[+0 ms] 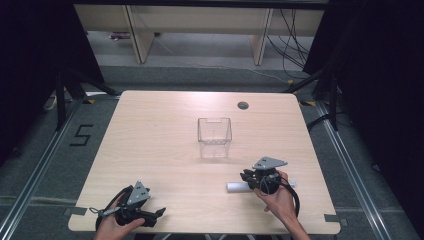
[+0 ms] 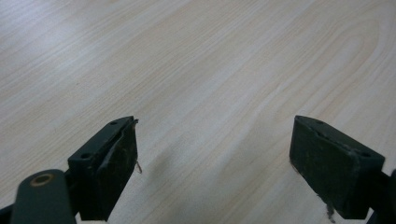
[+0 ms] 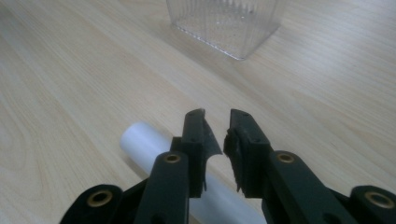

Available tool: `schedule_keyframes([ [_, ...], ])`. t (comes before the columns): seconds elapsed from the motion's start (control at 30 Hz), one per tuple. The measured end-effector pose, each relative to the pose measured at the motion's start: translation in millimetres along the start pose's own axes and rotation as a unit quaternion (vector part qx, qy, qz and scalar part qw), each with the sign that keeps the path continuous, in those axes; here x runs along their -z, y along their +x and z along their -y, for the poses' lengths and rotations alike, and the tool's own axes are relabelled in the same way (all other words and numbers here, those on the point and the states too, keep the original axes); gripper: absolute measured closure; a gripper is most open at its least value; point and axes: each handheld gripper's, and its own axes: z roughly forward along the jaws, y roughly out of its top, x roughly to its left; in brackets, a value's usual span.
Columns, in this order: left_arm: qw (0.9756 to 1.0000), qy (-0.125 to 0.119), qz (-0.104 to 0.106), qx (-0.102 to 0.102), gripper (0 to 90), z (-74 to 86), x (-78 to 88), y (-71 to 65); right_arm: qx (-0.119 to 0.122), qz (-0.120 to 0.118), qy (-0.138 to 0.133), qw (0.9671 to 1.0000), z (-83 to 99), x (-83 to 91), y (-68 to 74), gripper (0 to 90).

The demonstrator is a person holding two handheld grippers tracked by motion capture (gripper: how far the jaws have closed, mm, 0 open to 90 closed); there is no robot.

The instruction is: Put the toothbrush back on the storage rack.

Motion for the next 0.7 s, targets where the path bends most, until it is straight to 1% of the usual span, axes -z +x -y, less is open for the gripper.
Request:
schedule_keyframes([
  [0.03,1.0,-0.001,0.0,0.0,14.9,0.0,0.0,0.0,-0.004,-0.003,0.007,1.0,-1.2,-2.8,2.6,79.3],
  [0.07,1.0,-0.001,0.0,0.0,14.9,0.0,0.1,0.1,0.012,-0.006,0.007,0.9999,-3.6,-7.7,3.7,81.3],
  [0.1,1.0,-0.004,-0.001,0.005,14.9,0.1,-0.2,-0.2,0.012,-0.006,0.007,0.9999,-3.6,-7.7,3.7,81.3],
  [0.13,1.0,0.0,-0.001,0.0,14.9,0.0,0.4,0.7,0.018,-0.006,0.008,0.9998,-4.8,-10.1,5.1,82.3],
  [0.17,1.0,-0.001,-0.001,0.001,14.9,0.0,0.3,0.7,0.012,-0.012,0.016,0.9997,-5.7,-12.0,8.1,83.2],
  [0.2,1.0,-0.001,0.0,0.0,14.9,0.0,0.3,0.6,0.027,-0.013,0.013,0.9995,-7.3,-15.3,8.2,84.0],
  [0.23,1.0,-0.006,-0.001,0.004,14.9,0.3,-0.6,0.0,0.019,-0.014,0.02,0.9995,-8.1,-16.8,11.1,84.8],
  [0.27,1.0,0.0,0.001,-0.004,14.9,0.1,0.7,0.6,0.017,-0.014,0.025,0.9995,-8.6,-17.7,12.3,85.4],
  [0.3,1.0,-0.002,0.001,-0.002,14.9,0.1,0.5,0.1,0.012,-0.016,0.021,0.9996,-8.9,-19.9,14.7,85.9],
  [0.33,1.0,-0.002,0.001,-0.002,14.9,0.0,0.3,0.0,0.031,-0.018,0.024,0.9991,-9.6,-21.0,13.3,86.1],
  [0.37,1.0,-0.001,0.002,-0.001,14.9,-0.1,0.4,-0.2,0.03,-0.02,0.028,0.9989,-9.9,-22.3,14.9,86.1],
  [0.4,1.0,0.0,0.001,-0.004,14.9,-0.1,0.7,0.2,0.022,-0.018,0.024,0.9993,-9.2,-24.0,17.1,86.3],
  [0.43,1.0,-0.001,0.0,0.0,14.9,0.1,0.3,0.0,0.035,-0.024,0.032,0.9986,-10.6,-24.1,16.0,86.5],
  [0.47,1.0,-0.001,0.0,-0.001,14.9,-0.1,0.4,0.3,0.029,-0.022,0.036,0.9987,-10.7,-24.3,17.1,86.7],
  [0.5,1.0,0.0,0.0,-0.001,14.9,-0.2,0.3,0.2,0.032,-0.026,0.035,0.9985,-10.7,-25.1,17.2,87.0],
  [0.53,1.0,-0.001,0.001,0.001,14.9,0.0,0.1,-0.1,0.021,-0.025,0.031,0.999,-10.3,-26.1,19.7,87.1],
  [0.57,1.0,-0.001,0.003,-0.003,14.9,-0.2,0.5,-0.1,0.018,-0.025,0.036,0.9989,-10.2,-26.6,20.4,87.2],
  [0.6,0.9999,0.005,0.005,-0.009,14.9,-0.3,1.6,0.6,0.024,-0.026,0.042,0.9985,-10.4,-26.3,19.4,87.3],
  [0.63,0.9999,0.004,0.005,-0.008,14.9,-0.3,1.5,0.5,0.024,-0.026,0.042,0.9985,-10.4,-26.3,19.4,87.3],
  [0.67,1.0,-0.002,0.003,-0.003,14.9,0.0,0.6,-0.1,0.033,-0.026,0.04,0.9983,-10.5,-26.3,19.1,87.3],
  [0.7,1.0,-0.002,0.002,-0.003,14.9,0.0,0.6,0.0,0.03,-0.027,0.036,0.9985,-9.7,-28.3,20.2,87.4],
])
